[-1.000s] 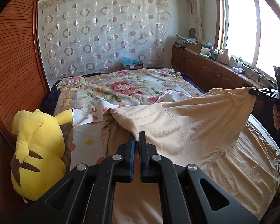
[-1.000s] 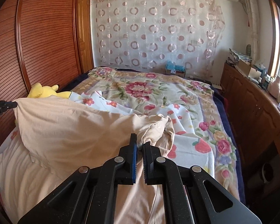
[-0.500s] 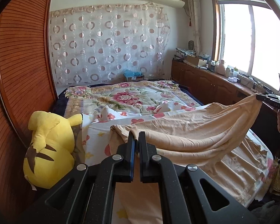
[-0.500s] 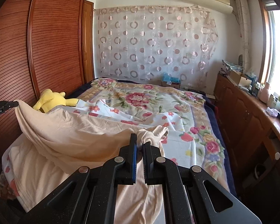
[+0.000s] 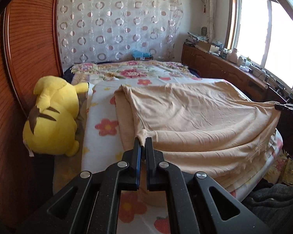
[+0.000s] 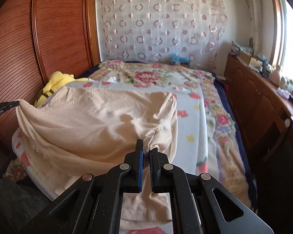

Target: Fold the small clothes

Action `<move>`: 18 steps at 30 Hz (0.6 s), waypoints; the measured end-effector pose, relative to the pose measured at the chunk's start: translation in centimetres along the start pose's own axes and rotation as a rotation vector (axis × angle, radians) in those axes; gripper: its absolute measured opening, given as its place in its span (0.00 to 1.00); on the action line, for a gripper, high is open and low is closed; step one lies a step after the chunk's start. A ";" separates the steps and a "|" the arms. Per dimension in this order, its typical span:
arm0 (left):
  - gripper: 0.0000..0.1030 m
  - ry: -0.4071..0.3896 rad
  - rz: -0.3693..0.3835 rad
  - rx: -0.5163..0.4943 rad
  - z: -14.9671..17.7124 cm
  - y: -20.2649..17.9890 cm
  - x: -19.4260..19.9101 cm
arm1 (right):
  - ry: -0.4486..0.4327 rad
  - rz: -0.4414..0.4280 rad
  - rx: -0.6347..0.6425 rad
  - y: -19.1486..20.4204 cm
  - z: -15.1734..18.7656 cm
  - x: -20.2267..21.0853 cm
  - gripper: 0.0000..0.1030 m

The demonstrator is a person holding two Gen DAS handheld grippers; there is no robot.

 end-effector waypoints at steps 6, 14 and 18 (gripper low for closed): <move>0.04 0.065 -0.026 0.030 2.9 -0.3 -2.3 | 0.137 -0.011 -0.041 -0.2 3.9 -5.2 0.05; 0.27 0.036 -0.016 0.041 2.7 -0.1 -0.3 | 0.088 0.033 0.031 1.0 0.8 -6.3 0.17; 0.36 0.069 -0.033 0.046 4.1 0.9 0.0 | 0.055 0.058 0.058 1.3 -0.7 -6.5 0.33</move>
Point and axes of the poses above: each gripper's, at about its wrist camera, not at the fingertips, and x roughly against the way its jaws point, y to its left, z to its underside, the point moved 8 cm from there along -x, roughly the way its jaws point, and after that the axes turned 9 degrees about z, right-handed, at the moved point
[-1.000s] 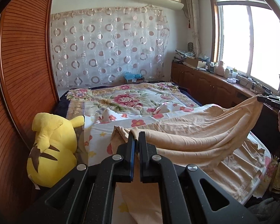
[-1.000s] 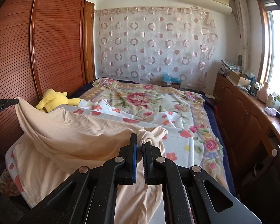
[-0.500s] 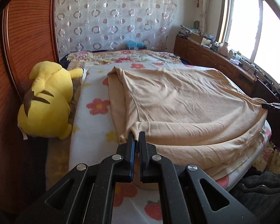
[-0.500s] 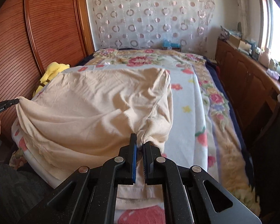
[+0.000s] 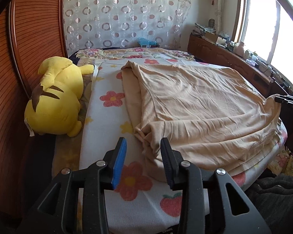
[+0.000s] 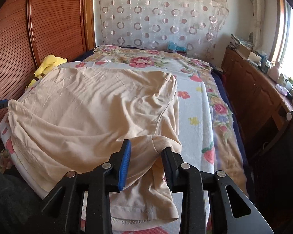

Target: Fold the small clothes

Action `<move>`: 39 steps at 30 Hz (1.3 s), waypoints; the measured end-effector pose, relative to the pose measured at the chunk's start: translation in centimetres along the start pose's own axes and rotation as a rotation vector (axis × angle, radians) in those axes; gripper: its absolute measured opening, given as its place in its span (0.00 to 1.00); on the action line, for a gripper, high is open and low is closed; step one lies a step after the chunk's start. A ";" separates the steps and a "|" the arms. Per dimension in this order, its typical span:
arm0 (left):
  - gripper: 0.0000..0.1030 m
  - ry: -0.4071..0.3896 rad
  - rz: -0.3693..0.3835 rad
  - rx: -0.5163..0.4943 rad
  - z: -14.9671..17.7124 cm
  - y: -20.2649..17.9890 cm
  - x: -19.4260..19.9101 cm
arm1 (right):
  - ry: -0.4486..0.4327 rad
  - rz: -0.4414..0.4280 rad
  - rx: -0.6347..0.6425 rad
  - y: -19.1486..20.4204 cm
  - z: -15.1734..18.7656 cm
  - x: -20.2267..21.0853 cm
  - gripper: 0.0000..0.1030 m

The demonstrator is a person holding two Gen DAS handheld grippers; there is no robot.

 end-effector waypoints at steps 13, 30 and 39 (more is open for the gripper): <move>0.37 0.073 0.019 0.047 3.4 1.2 -1.9 | -0.102 0.147 -0.044 1.0 0.4 -0.4 0.47; 0.07 0.044 0.113 0.063 2.5 -1.6 -3.2 | -0.069 0.073 -0.005 2.3 1.0 -1.2 0.52; 0.04 -0.007 0.012 0.052 2.5 -0.8 2.1 | -0.017 0.003 0.039 4.8 1.5 -4.3 0.52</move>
Point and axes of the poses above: each gripper's, at about its wrist camera, not at the fingertips, and x roughly against the way its jaws point, y to its left, z to its underside, the point moved 8 cm from there along -x, roughly the way its jaws point, and after that the axes turned 9 degrees about z, right-handed, at the moved point
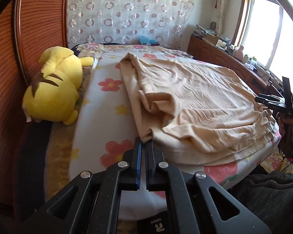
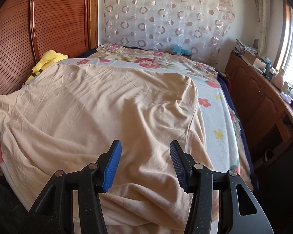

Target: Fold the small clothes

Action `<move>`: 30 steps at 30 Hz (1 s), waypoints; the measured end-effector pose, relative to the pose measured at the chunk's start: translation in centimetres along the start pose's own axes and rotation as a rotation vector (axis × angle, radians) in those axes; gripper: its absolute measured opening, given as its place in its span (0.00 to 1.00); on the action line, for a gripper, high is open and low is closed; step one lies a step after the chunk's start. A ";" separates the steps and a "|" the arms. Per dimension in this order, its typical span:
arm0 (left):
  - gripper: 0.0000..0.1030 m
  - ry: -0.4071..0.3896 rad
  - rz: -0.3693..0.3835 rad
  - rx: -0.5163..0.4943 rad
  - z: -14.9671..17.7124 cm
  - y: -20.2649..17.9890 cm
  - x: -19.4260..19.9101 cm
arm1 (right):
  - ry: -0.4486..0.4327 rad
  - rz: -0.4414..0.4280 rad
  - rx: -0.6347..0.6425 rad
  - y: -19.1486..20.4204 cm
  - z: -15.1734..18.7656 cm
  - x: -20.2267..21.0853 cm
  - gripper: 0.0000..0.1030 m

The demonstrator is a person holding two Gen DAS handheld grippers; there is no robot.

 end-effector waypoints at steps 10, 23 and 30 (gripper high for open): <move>0.39 0.017 -0.001 0.037 -0.1 1.3 -0.3 | 0.043 -0.011 -0.015 0.3 0.6 -1.4 0.52; 0.72 0.025 -0.005 0.076 -1.3 1.3 -3.6 | 0.068 -0.022 -0.024 0.6 1.8 -1.9 0.52; 0.72 0.052 -0.026 0.091 -0.8 2.1 -4.6 | 0.068 -0.023 -0.020 0.6 1.8 -2.0 0.54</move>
Point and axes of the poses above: each gripper's, at about its wrist camera, not at the fingertips, and x roughly against the way its jaws point, y to its left, z to its underside, the point moved 8 cm from there along -x, roughly the way its jaws point, and after that the axes turned 9 degrees about z, right-handed, at the moved point
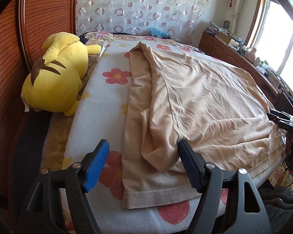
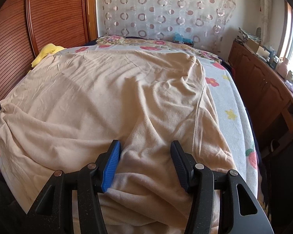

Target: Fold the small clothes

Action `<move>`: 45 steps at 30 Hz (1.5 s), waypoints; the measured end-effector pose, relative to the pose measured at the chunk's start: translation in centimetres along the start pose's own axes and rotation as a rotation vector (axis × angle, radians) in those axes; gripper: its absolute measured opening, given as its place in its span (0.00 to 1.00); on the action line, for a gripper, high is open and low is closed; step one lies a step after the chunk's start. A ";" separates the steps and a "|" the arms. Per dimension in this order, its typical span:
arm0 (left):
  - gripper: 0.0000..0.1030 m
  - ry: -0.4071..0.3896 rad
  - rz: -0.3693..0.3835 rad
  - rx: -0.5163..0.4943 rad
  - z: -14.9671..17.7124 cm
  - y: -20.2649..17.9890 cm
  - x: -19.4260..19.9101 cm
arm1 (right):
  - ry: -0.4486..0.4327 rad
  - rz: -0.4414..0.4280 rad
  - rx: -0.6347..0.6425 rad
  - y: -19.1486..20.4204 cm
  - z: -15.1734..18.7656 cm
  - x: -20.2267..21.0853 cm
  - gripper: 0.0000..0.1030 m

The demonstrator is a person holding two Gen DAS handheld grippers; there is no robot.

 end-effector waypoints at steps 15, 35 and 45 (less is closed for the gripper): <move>0.72 -0.021 0.045 0.012 0.4 -0.7 -0.6 | 0.000 -0.002 0.001 0.0 0.0 0.0 0.55; 0.07 -0.133 0.343 -0.100 -5.5 -11.3 0.8 | -0.035 -0.018 -0.062 -1.0 -0.3 1.4 0.55; 0.07 -0.128 0.467 -0.286 -10.1 -21.5 -0.6 | -0.104 0.009 -0.081 -3.1 0.3 5.8 0.55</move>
Point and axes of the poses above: each gripper's, at about its wrist camera, not at the fingertips, and x roughly against the way its jaws point, y to its left, z to its underside, the point moved 8 cm from there along -x, roughly the way its jaws point, and after that the axes turned 9 degrees about z, right-handed, at the moved point
